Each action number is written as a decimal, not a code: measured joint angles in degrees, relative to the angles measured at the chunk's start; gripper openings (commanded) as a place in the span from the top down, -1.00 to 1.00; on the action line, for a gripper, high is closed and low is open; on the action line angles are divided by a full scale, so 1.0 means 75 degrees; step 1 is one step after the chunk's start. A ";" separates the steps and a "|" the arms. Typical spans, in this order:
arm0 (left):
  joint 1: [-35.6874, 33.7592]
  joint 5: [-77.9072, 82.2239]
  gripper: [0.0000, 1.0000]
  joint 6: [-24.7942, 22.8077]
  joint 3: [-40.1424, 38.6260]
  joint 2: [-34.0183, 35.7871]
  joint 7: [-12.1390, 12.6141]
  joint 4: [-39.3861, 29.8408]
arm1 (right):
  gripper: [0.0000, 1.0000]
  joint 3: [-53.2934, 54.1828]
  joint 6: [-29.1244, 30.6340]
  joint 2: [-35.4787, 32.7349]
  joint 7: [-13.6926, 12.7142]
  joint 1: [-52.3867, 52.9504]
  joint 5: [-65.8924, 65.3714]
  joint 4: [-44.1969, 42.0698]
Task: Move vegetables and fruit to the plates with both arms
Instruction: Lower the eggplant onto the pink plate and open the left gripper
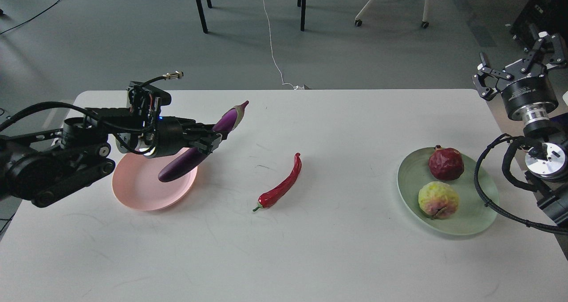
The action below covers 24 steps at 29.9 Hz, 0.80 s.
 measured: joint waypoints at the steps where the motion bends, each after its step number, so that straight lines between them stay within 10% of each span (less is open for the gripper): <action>1: 0.0030 -0.0037 0.69 -0.0005 0.0039 0.0305 -0.0014 -0.0010 | -0.98 -0.0001 0.0000 0.0005 0.0000 0.0000 0.0000 0.0001; 13: 0.1094 -0.0136 0.50 0.0201 0.0170 0.0851 -0.0008 0.0537 | -0.98 -0.0015 0.0000 0.0182 0.0008 -0.0023 0.0000 0.0049; 20: 0.1169 -0.0147 0.05 0.0415 0.0151 0.0390 -0.0006 0.1092 | -0.98 -0.0038 0.0000 0.0184 0.0009 -0.0005 -0.0008 0.0053; 24: 0.1169 -0.0153 -0.63 0.0424 0.0096 0.0344 0.0010 0.1104 | -0.98 -0.0066 0.0000 0.0184 0.0009 -0.0030 -0.0011 0.0031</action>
